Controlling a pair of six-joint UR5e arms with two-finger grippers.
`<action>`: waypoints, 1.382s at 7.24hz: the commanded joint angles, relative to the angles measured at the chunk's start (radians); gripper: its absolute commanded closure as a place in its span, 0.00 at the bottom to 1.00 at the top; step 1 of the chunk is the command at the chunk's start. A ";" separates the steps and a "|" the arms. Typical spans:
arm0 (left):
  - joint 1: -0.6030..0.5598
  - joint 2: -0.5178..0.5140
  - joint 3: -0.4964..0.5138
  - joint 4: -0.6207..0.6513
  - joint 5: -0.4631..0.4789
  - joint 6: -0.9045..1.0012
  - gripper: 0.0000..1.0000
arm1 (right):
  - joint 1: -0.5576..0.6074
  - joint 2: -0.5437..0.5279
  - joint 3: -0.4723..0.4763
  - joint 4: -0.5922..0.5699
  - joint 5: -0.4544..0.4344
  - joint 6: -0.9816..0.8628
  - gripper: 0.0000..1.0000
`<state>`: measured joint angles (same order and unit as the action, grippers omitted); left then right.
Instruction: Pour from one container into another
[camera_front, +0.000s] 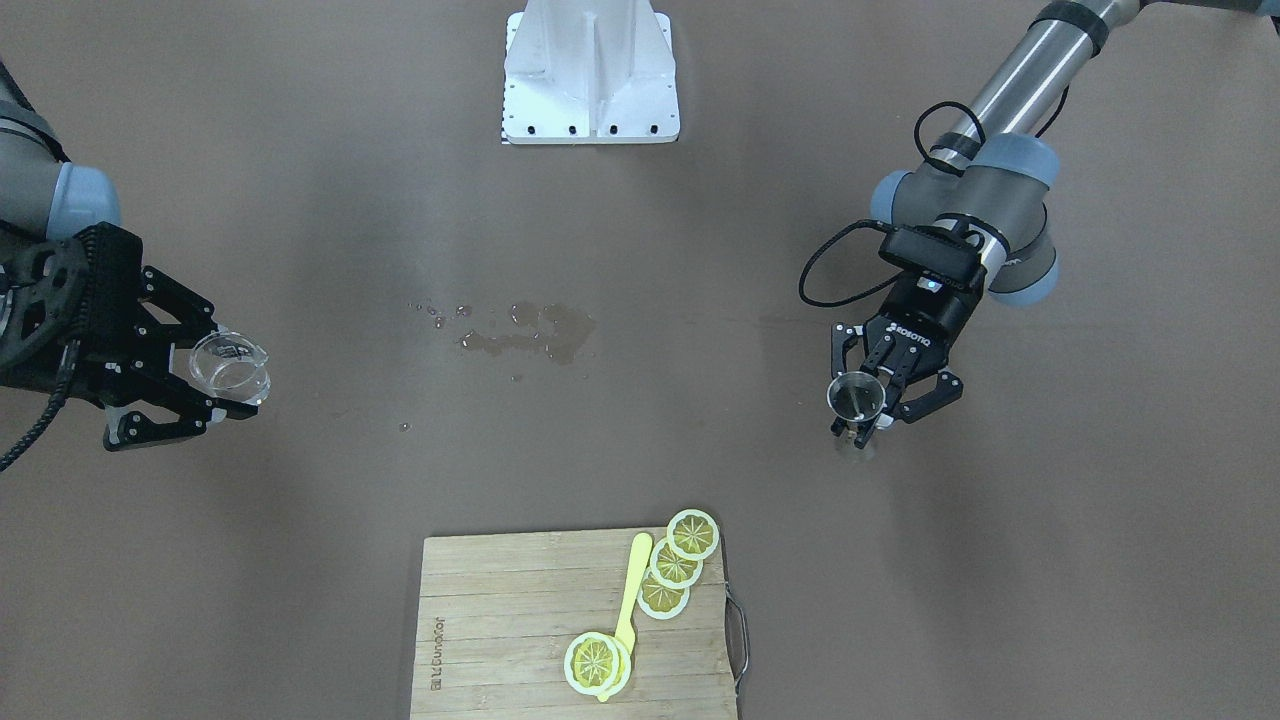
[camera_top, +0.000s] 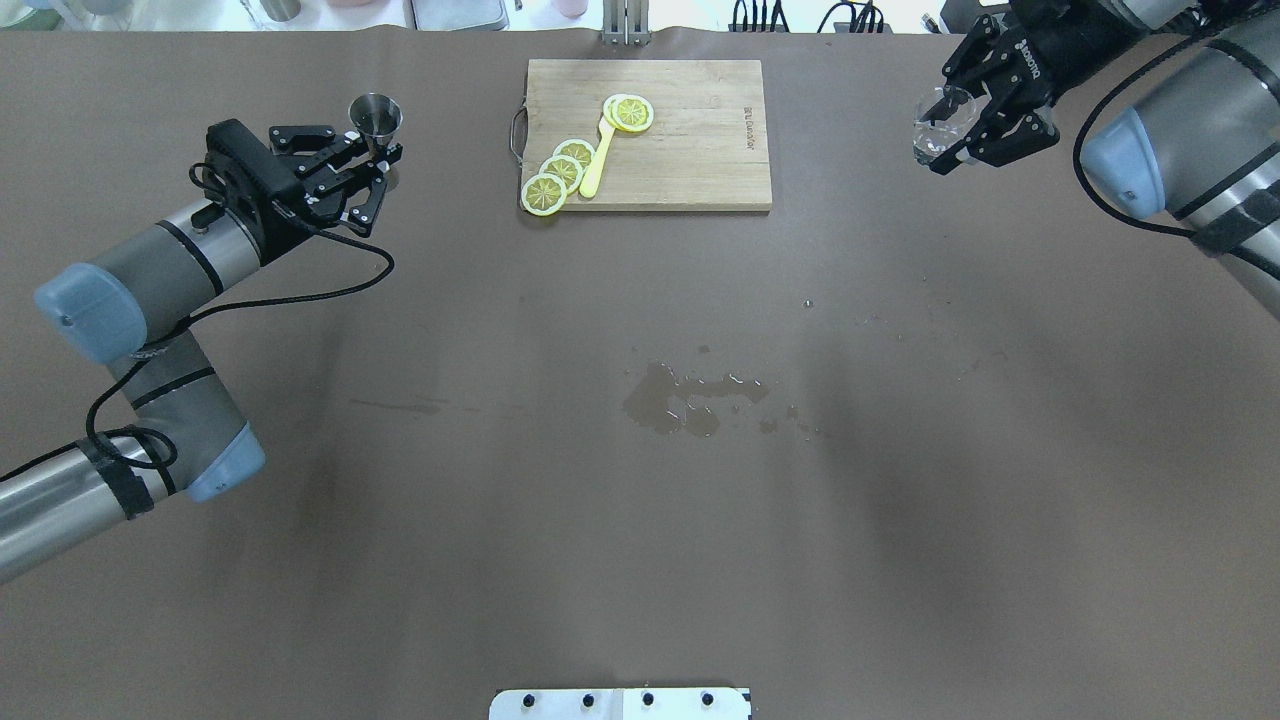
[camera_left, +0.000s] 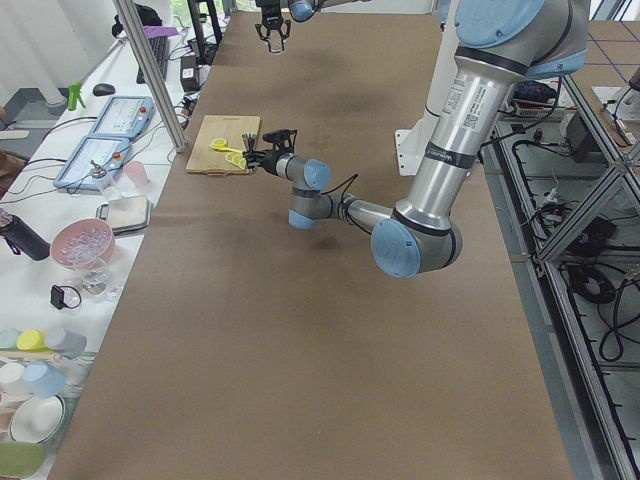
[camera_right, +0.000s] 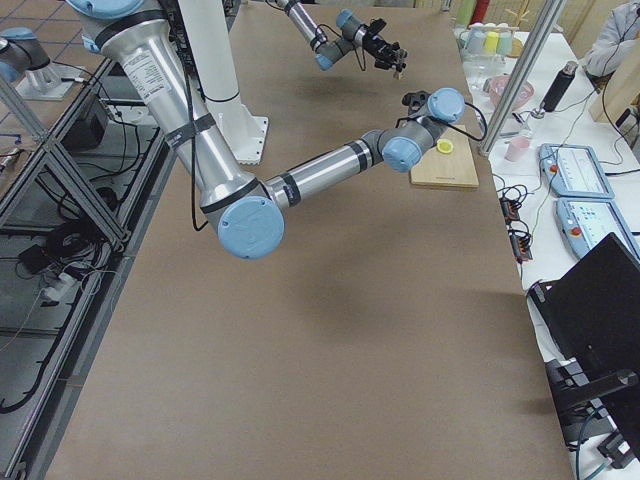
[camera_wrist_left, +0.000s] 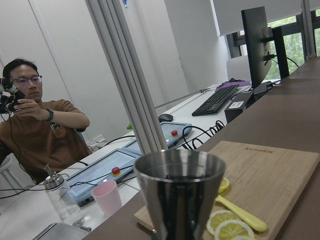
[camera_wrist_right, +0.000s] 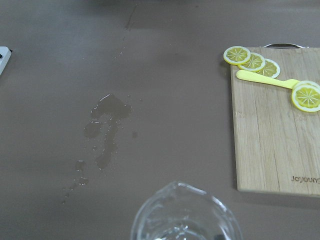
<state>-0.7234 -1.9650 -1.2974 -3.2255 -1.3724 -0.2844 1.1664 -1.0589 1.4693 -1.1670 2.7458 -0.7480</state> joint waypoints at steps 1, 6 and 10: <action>-0.021 0.032 -0.005 -0.008 0.003 -0.056 1.00 | 0.001 -0.080 -0.079 0.202 0.005 0.001 1.00; -0.045 0.038 -0.019 -0.005 0.038 -0.140 1.00 | -0.001 -0.164 -0.185 0.471 -0.008 0.102 1.00; 0.016 0.043 -0.013 0.029 0.222 -0.229 1.00 | -0.086 -0.168 -0.313 0.959 -0.170 0.586 1.00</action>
<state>-0.7274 -1.9225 -1.3104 -3.2060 -1.2045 -0.5073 1.1107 -1.2266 1.1867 -0.3419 2.6244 -0.3028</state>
